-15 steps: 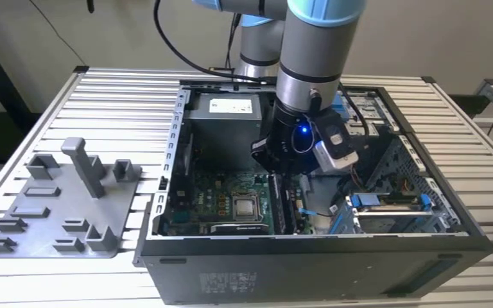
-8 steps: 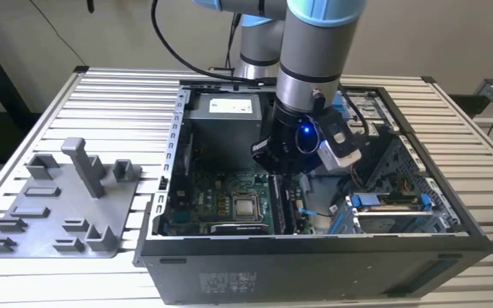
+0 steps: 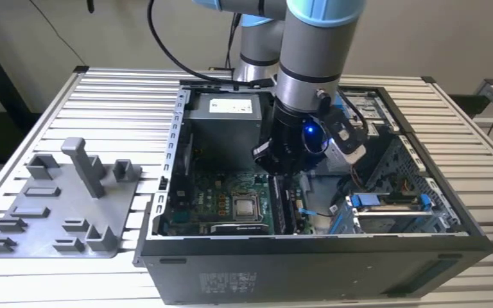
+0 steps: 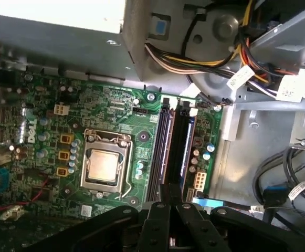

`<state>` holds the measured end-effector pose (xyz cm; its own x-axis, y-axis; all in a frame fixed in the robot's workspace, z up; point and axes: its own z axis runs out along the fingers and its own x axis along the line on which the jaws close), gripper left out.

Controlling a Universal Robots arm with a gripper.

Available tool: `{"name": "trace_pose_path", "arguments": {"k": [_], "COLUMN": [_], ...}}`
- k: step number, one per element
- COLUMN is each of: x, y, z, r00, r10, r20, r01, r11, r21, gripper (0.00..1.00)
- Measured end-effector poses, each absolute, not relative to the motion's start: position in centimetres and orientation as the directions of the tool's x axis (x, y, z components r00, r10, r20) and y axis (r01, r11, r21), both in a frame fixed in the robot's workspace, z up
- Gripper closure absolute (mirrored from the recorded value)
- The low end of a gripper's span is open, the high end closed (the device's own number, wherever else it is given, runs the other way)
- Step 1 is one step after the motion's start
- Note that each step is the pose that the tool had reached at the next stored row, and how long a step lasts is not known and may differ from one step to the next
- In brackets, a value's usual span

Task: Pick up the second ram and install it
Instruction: 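Press down the second ram until it locks into place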

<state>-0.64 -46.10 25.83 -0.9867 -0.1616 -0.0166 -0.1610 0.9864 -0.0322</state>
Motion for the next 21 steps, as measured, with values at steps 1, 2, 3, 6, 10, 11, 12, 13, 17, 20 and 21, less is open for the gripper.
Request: {"name": "trace_pose_path", "arguments": {"k": [1, 2, 3, 6, 10, 11, 12, 13, 17, 20, 21], "x": [-0.64, -0.64, -0.64, -0.64, -0.64, -0.63, -0.64, -0.64, -0.64, -0.64, -0.64], "y": [-46.10, -46.10, -46.10, -46.10, -46.10, -46.10, -46.10, -46.10, -46.10, -46.10, -46.10], "z": [25.83, 25.83, 25.83, 25.83, 25.83, 25.83, 25.83, 25.83, 25.83, 25.83, 25.83], "r00": [-0.984, -0.980, -0.977, -0.965, -0.944, -0.938, -0.931, -0.925, -0.898, -0.886, -0.884], "r10": [-0.180, -0.197, -0.215, -0.262, -0.329, -0.347, -0.364, -0.381, -0.440, -0.463, -0.467], "r20": [-0.017, -0.017, -0.017, -0.017, -0.017, -0.017, -0.017, -0.017, -0.017, -0.017, -0.017], "r01": [-0.179, -0.197, -0.214, -0.261, -0.329, -0.346, -0.363, -0.380, -0.439, -0.463, -0.466], "r11": [0.983, 0.980, 0.976, 0.965, 0.944, 0.938, 0.931, 0.924, 0.898, 0.886, 0.884], "r21": [-0.032, -0.032, -0.032, -0.032, -0.032, -0.032, -0.032, -0.032, -0.032, -0.032, -0.032], "gripper": [0.89, 0.89, 0.89, 0.89, 0.89, 0.89, 0.89, 0.89, 0.89, 0.89, 0.89]}}
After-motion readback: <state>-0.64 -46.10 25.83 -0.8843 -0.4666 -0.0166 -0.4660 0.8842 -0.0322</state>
